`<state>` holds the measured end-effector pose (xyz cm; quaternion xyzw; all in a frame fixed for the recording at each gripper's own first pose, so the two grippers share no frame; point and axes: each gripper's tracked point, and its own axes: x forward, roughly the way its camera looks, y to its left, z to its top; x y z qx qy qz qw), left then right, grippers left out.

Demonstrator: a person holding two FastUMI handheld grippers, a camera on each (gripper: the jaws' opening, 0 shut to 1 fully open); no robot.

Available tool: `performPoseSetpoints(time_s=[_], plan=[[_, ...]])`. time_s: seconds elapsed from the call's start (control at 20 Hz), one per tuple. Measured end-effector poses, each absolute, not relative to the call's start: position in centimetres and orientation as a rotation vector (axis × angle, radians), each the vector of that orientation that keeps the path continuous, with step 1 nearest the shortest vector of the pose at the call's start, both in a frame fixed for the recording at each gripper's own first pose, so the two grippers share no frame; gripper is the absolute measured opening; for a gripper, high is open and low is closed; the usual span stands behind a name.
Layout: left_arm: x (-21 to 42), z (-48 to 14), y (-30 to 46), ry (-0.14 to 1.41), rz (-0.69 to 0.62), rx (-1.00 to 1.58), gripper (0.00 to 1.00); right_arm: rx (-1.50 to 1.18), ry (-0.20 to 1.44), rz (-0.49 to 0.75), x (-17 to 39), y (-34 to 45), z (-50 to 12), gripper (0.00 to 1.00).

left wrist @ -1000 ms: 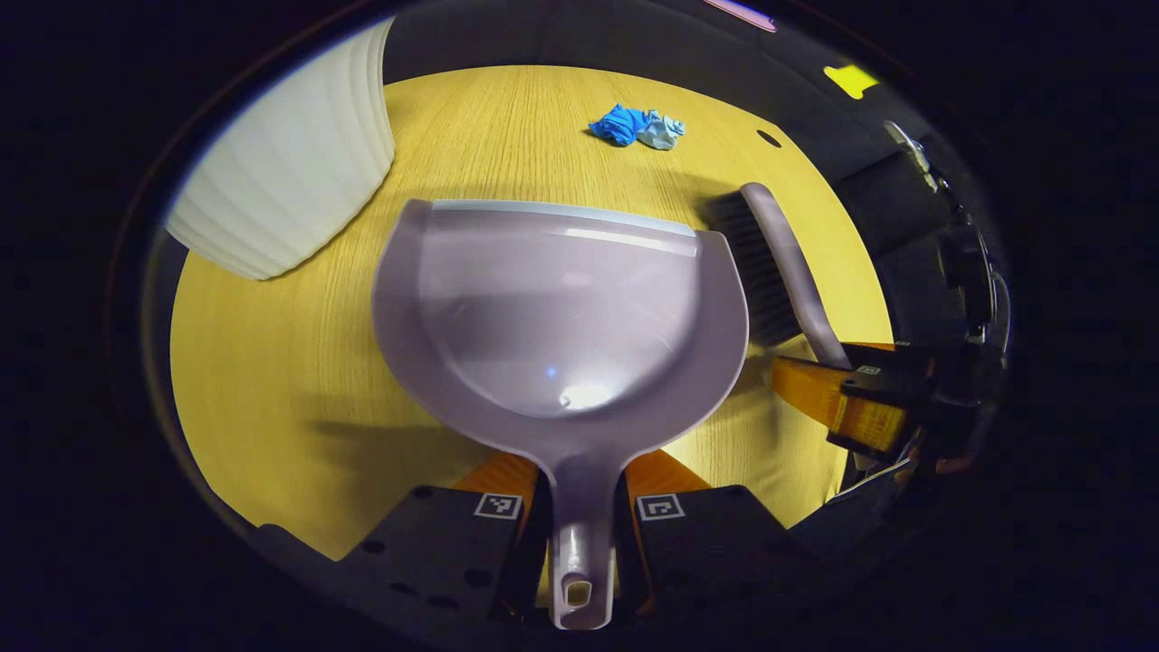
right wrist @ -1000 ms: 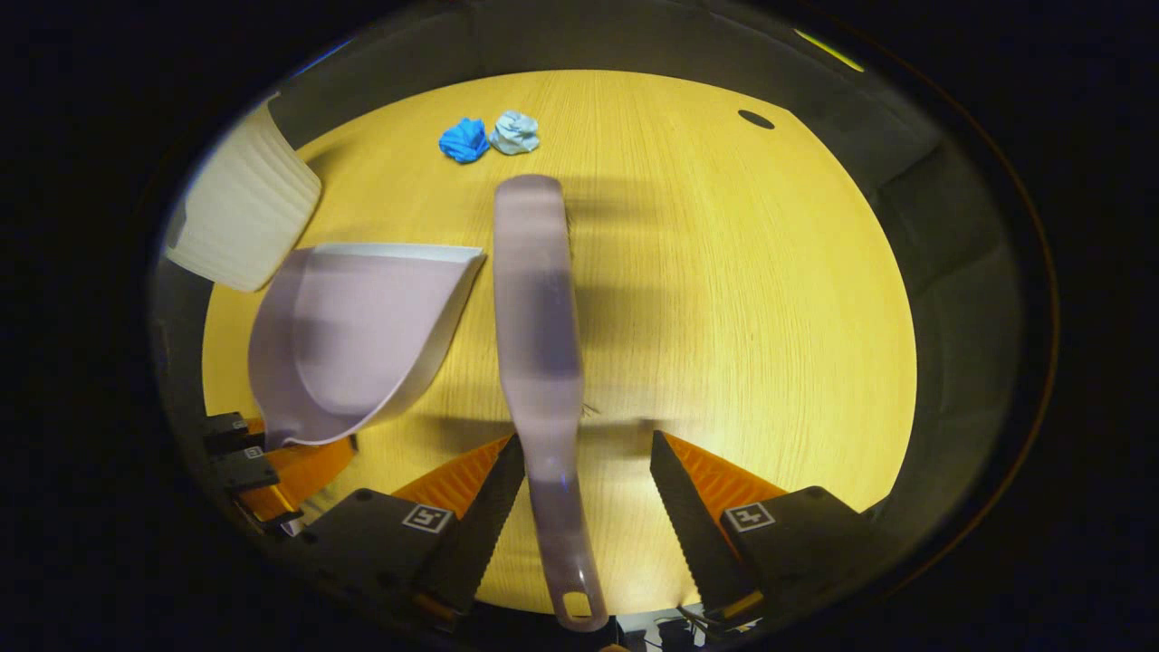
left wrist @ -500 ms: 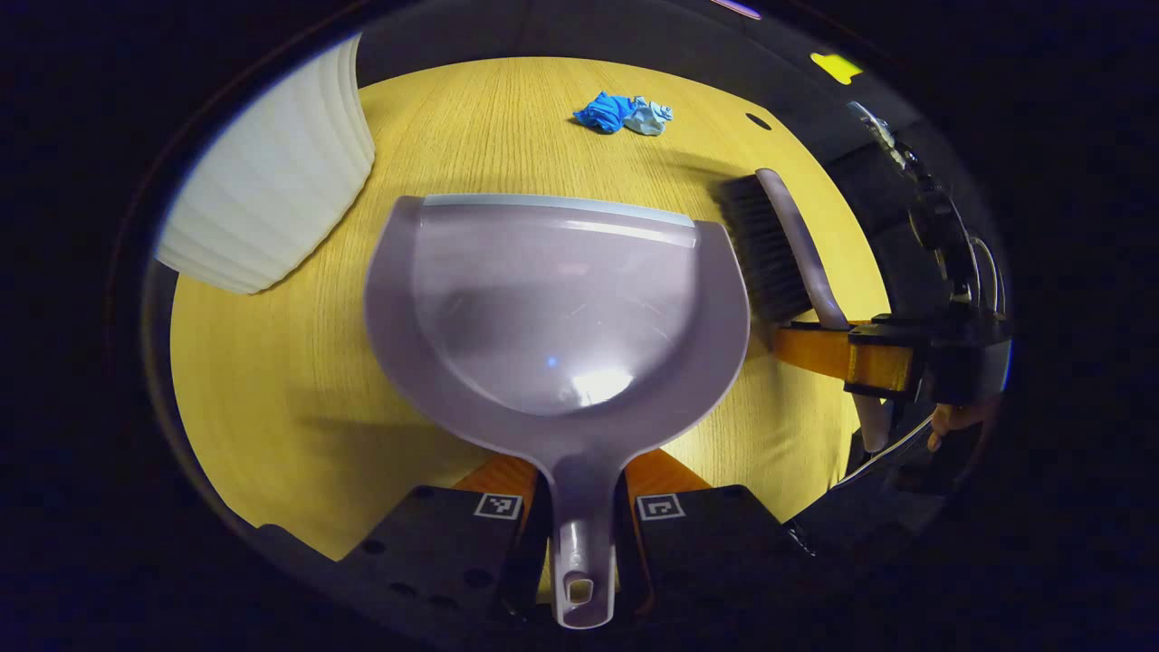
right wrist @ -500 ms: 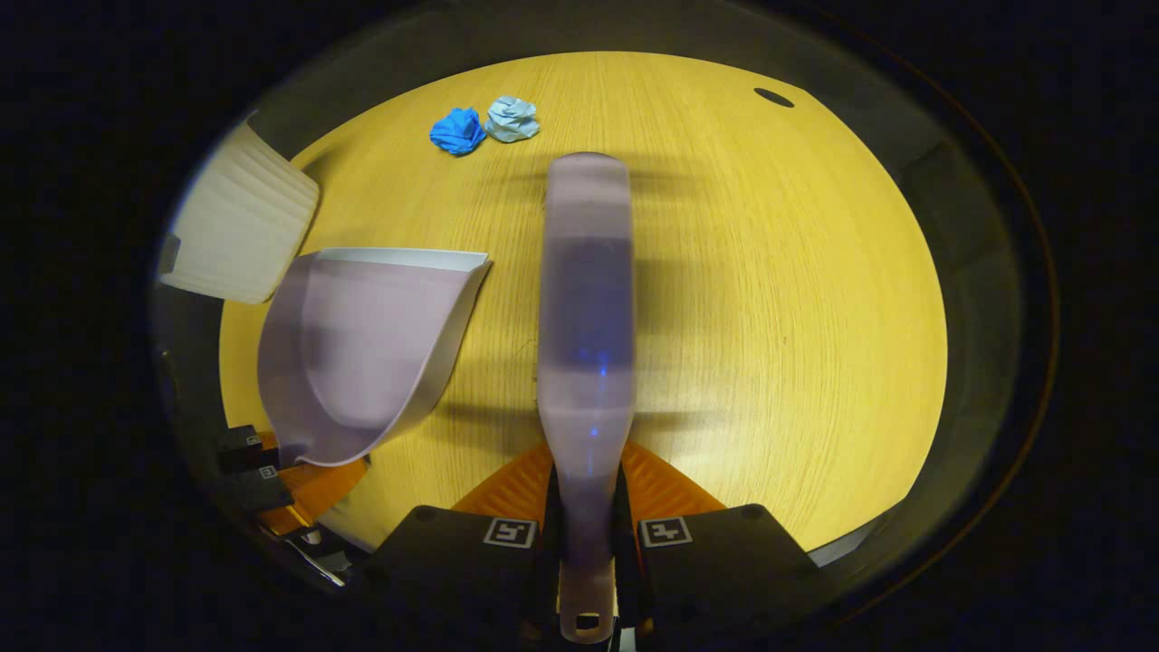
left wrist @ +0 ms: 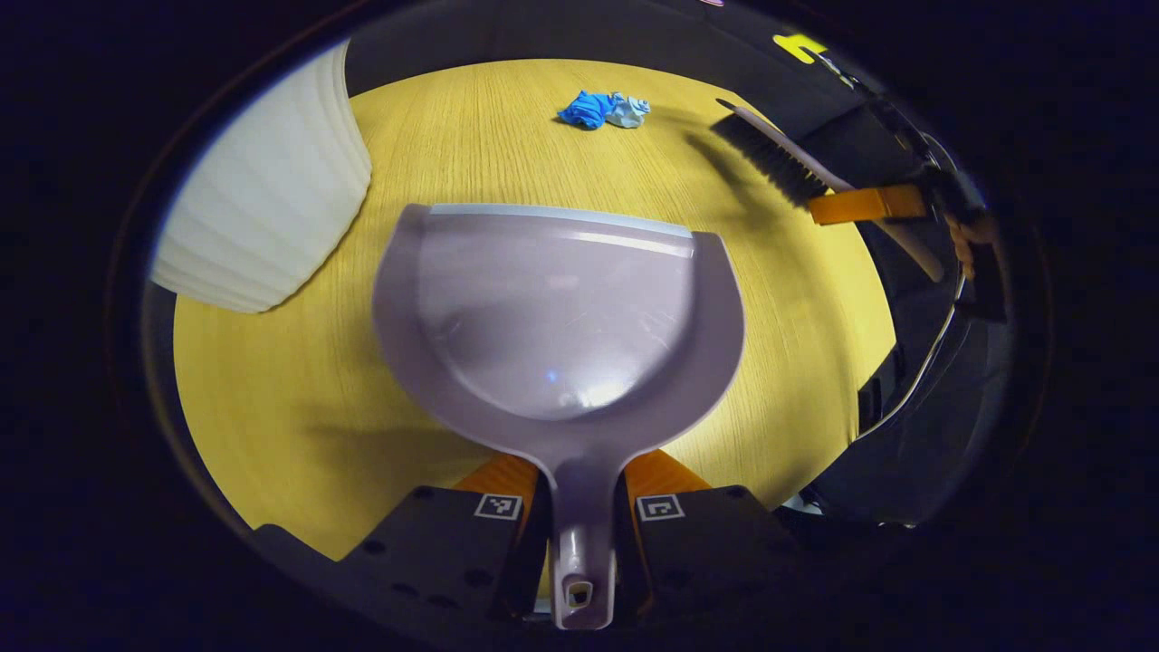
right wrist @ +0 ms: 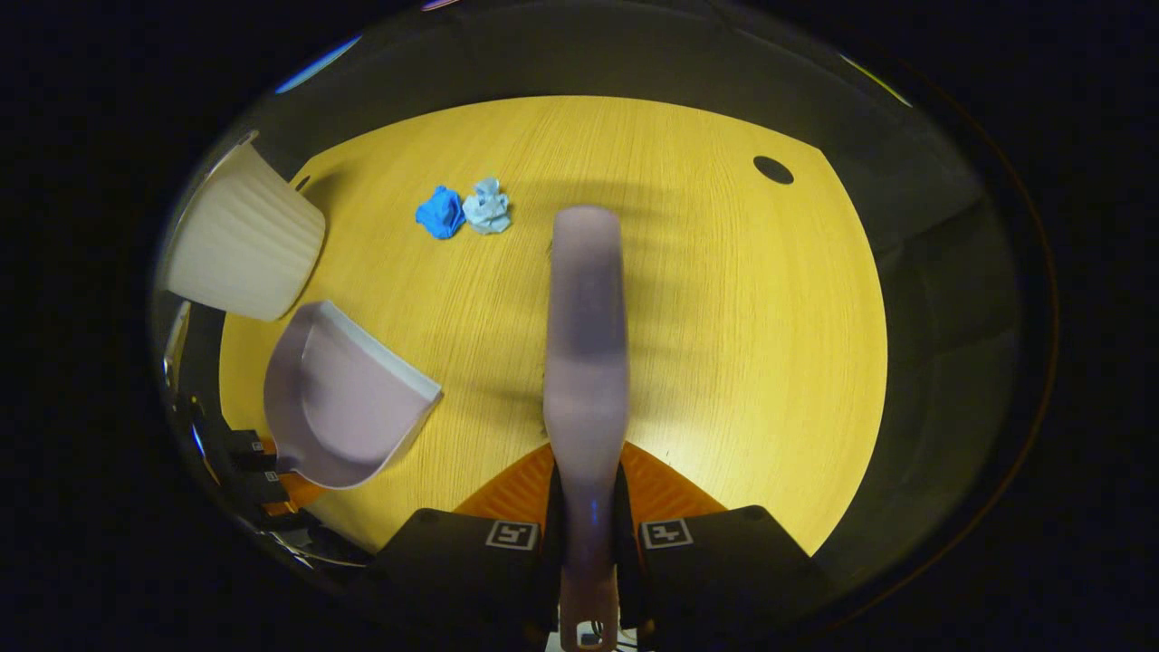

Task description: Pick up the small broom and dustpan from the desktop, sweep the trash into the dustpan with the broom, and then empty the trash into the garbage bin.

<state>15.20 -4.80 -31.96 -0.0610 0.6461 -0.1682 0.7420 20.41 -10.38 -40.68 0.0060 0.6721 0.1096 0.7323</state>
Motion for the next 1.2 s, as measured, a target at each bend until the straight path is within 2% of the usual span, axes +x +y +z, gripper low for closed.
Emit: performPoseSetpoints(time_s=[0.15,0.55,0.7,1.0,1.2], plan=[[15.4,-31.5,-4.0,1.426,-0.400,-0.129,0.30,-0.008,1.463,0.255,23.9,-9.7,-40.7,0.27],[19.8,-30.6,-2.1,1.463,-0.468,-0.073,0.30,-0.302,1.341,0.364,35.8,-9.0,-42.9,0.27],[22.0,-30.6,-1.4,1.462,-0.479,-0.020,0.30,-0.303,1.354,0.377,37.7,-7.7,-45.3,0.26],[24.2,-30.7,-0.2,1.465,-0.524,0.089,0.30,-0.376,1.416,0.529,35.7,-4.9,-48.0,0.26],[26.2,-31.5,0.1,1.404,-0.571,0.130,0.30,-0.351,1.501,0.759,31.5,-0.8,-47.1,0.27]])
